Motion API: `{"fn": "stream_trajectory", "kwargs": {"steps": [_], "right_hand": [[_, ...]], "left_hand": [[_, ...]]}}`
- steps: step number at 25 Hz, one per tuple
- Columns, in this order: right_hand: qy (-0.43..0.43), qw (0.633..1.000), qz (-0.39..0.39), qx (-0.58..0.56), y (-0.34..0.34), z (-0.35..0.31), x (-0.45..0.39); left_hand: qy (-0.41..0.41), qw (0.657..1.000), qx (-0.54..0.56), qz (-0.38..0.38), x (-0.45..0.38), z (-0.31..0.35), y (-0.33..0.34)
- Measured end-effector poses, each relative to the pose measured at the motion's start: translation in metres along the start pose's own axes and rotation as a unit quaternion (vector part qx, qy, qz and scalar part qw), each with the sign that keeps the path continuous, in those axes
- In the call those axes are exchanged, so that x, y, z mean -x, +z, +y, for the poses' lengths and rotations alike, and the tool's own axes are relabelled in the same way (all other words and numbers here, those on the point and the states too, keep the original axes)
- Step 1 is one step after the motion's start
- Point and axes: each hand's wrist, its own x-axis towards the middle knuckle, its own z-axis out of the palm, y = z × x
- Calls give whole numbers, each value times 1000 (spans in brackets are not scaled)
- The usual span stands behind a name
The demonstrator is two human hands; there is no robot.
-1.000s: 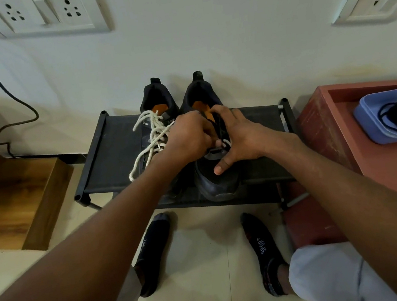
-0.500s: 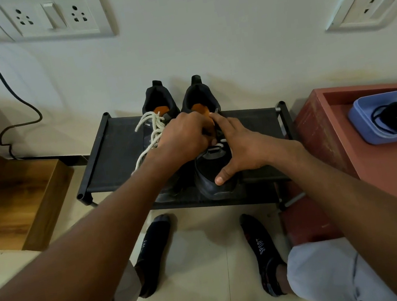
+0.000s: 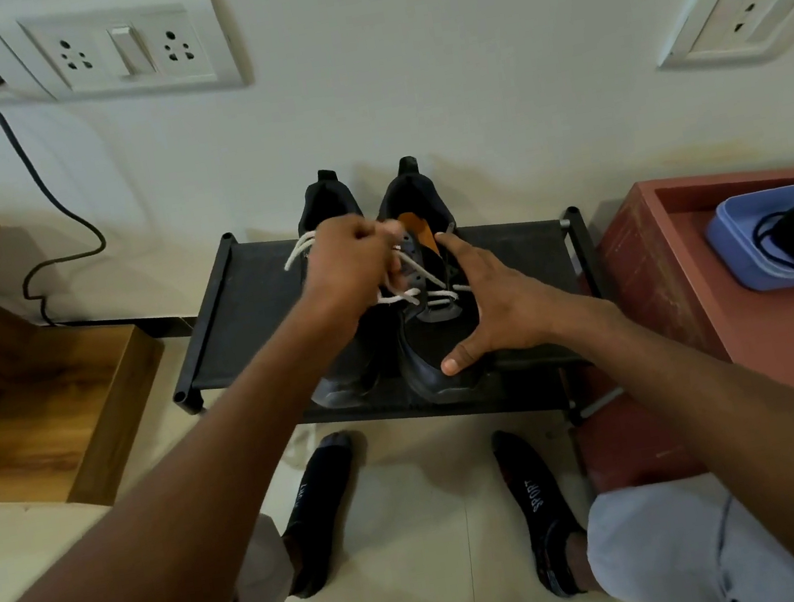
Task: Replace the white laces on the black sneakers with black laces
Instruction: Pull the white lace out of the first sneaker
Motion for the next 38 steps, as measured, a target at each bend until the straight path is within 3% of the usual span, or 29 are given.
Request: {"fn": "stream_trajectory", "kwargs": {"steps": [1,3,4,6,8,9,11,12,13,14,16,18,20,23,28,29,31,33,34,35,36,38], "right_hand": [[3,1000,1,2,-1,0,1],[12,1000,-6,28,-5,-4,-3],[19,999,-13,49,-7,-6,-5],[33,996,-28,83,-11,-10,-10],[41,993,-34,104,-13,-11,-12],[43,992,-36,109,-14,-11,-12],[46,991,-43,118,-14,-12,-13],[47,990,-46,123,-15,-12,-14],[48,989,-47,129,-15,-12,-16],[50,989,-50,134,-15,-13,-17],[54,988,-59,134,-15,-13,-16],[61,988,-64,130,-18,-13,-17],[64,987,-69,128,-20,-14,-17],[64,987,-70,129,-21,-15,-16],[57,991,-67,101,-21,-14,-15],[53,992,-68,95,-21,-14,-15],[50,993,-68,85,-23,-15,-16],[51,993,-68,76,-24,-17,-17],[53,993,-68,78,-24,-17,-18],[56,993,-70,83,-23,-17,-18],[61,992,-72,86,-23,-17,-17],[67,991,-73,90,-21,-16,-17]], "left_hand": [[71,990,-124,-15,-2,-3,3],[151,926,-341,-51,-12,-6,8],[160,902,-397,-58,-18,-6,10],[167,886,-431,-40,-27,-7,15],[169,908,-384,-14,-26,-2,18],[146,942,-302,3,-24,2,17],[71,996,-33,51,-20,16,9],[40,992,102,56,-19,21,5],[25,984,172,40,-20,22,2],[28,988,153,17,-21,21,0],[79,992,-97,-36,-26,11,2],[149,924,-343,-79,-31,-2,8],[189,867,-442,-133,-30,-11,13],[204,860,-455,-107,-32,-14,20],[114,905,-410,-26,-40,1,5],[104,930,-353,-27,-40,8,-4],[119,985,-125,-22,-37,20,-19],[109,985,129,-26,-31,25,-25],[96,980,171,-31,-30,24,-24],[90,986,134,-28,-30,21,-20],[97,994,31,-28,-31,16,-15],[149,958,-235,-64,-36,4,-5]]}}
